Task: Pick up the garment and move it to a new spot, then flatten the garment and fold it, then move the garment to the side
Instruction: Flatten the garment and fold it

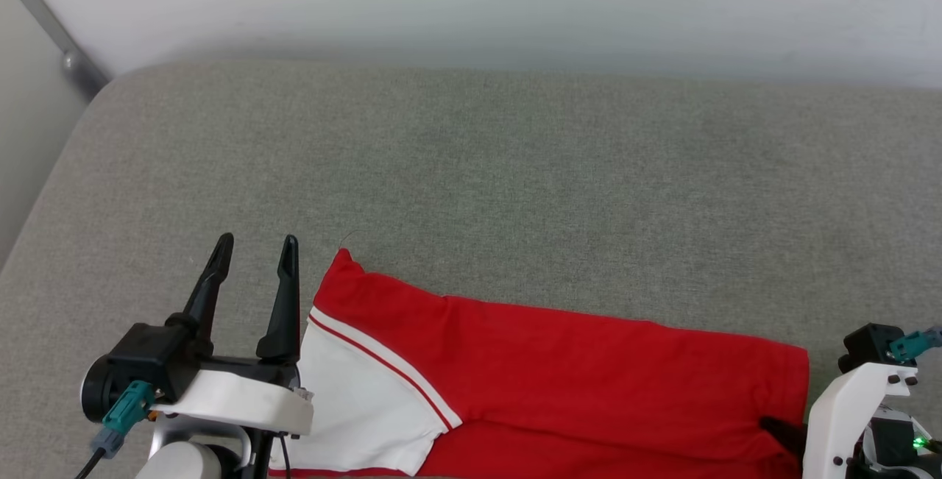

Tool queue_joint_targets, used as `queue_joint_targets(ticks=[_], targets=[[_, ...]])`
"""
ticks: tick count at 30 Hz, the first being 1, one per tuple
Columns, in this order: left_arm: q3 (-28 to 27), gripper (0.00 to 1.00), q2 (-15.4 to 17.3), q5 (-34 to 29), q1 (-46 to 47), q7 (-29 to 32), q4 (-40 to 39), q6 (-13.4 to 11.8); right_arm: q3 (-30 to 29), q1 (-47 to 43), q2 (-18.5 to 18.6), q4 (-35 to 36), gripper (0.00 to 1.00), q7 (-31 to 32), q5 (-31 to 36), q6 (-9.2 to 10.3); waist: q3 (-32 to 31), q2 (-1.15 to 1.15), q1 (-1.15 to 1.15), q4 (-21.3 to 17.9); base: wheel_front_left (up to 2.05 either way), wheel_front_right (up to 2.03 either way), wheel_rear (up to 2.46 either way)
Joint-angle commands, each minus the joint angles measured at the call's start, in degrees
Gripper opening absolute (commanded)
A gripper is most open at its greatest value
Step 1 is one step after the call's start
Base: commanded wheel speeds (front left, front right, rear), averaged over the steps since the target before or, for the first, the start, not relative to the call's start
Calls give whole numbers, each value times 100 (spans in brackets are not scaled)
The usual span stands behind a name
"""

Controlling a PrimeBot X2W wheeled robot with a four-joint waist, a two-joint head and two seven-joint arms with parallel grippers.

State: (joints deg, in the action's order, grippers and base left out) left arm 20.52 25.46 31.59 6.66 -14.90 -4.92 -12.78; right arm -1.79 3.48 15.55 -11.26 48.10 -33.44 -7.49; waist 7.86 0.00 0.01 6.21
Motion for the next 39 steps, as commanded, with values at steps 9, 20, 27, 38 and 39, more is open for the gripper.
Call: queue_joint_targets(ticks=[9,20,27,38,39], targets=[[-156,100,96,75,-363,-1,69,-154,180,53,411,82,0,-34,-59,2,-471,0,-1,-256,0,0,0],[-112,100,145,73,-560,76,-41,-262,-1195,-90,650,16,0,-66,213,2,-624,0,-1,-545,0,0,0],[-80,100,134,92,-570,78,-28,-275,-1687,70,4,404,0,707,10,1,-597,0,-1,-636,0,0,0],[-13,100,129,134,-393,138,38,-205,-1352,244,-1234,745,0,1749,-1772,1,-521,0,-1,-523,0,0,0],[-1,100,131,130,-371,140,44,-197,-1251,289,-1255,681,0,1714,-1964,1,-510,0,-1,-495,0,0,0]])
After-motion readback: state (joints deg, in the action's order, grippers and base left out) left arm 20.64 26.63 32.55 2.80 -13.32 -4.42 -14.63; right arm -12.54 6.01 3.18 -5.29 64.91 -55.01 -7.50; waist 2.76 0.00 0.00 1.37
